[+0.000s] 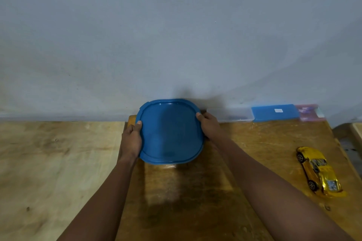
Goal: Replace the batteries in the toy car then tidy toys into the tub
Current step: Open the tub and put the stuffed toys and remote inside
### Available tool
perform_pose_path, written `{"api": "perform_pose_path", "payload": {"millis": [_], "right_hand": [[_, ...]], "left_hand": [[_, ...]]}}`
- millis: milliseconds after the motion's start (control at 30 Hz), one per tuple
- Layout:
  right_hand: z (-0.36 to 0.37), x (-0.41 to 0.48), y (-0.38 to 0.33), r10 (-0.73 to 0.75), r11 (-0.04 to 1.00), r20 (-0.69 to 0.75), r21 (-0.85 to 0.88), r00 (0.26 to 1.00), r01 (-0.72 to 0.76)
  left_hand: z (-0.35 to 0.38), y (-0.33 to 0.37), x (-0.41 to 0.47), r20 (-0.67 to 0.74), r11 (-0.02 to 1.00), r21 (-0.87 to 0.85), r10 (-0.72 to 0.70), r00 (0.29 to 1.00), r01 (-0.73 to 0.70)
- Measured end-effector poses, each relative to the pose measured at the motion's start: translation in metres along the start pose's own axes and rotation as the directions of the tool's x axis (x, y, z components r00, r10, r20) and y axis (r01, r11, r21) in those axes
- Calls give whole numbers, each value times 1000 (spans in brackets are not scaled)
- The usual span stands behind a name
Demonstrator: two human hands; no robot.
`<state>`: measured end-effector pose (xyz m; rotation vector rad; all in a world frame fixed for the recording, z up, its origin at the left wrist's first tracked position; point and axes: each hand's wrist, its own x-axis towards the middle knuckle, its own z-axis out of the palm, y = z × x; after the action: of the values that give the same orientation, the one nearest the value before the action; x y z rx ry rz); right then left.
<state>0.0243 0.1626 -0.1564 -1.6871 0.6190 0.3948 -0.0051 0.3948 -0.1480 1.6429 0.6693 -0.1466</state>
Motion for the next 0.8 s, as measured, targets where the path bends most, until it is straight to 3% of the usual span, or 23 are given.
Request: {"api": "perform_pose_path", "payload": {"millis": [300,600,700,800], "right_hand": [[3,-2,4,-27,1000,-29,-1,999,27],[3,-11,3,-65,997,-36,-37,997,64],[-2,-24,9,-3,998,7,69,1000,2],[-16,-36,23,21,996,79,87,997,-28]], "left_hand": [[3,-1,5,22,999,-43,8,1000,-8],[-2,-8,10,-12,996,91,20,1000,-19],[-11,-12,10,-8,999,37,-34,999,34],[-10,-17,-11,-125,998,25,-50,991,54]]}}
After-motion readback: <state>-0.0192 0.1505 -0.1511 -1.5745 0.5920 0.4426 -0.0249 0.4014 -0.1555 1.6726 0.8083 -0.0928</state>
